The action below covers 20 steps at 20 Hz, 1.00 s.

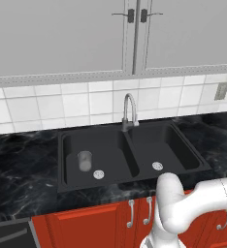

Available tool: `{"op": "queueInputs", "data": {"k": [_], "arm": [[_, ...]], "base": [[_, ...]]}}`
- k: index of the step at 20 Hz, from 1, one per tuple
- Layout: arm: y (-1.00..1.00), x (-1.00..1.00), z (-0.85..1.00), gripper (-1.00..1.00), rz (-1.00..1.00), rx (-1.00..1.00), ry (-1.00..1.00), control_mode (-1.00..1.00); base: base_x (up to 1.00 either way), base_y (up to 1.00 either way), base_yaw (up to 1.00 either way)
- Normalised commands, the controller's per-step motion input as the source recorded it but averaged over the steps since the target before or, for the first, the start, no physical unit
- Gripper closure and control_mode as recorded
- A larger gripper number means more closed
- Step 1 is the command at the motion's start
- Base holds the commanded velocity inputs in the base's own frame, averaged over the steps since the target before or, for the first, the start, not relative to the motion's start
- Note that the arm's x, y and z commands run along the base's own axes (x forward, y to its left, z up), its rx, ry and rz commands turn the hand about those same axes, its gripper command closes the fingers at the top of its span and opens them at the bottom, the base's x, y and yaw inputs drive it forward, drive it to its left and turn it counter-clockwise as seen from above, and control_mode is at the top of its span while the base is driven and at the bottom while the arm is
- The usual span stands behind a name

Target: Place the glass cup in the left basin and the glass cup in the right basin of the sink.

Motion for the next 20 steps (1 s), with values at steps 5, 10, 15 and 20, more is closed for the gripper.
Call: {"op": "queueInputs", "data": {"k": [5,10,15,20], "arm": [[-0.20,0.19,-0.33,-1.00,0.00,0.01,0.00,-1.00],[-0.25,0.13,-0.24,-1.00,-0.01,0.00,0.00,-1.00],[-0.10,0.17,-0.20,1.00,-0.01,0.00,0.00,-1.00],[0.00,0.10,-0.21,1.00,0.00,0.00,0.00,-1.00]], "base": [[0.00,0.00,0.00],[0.00,0.00,0.00],[0.00,0.00,0.00],[0.00,0.00,0.00]]}}
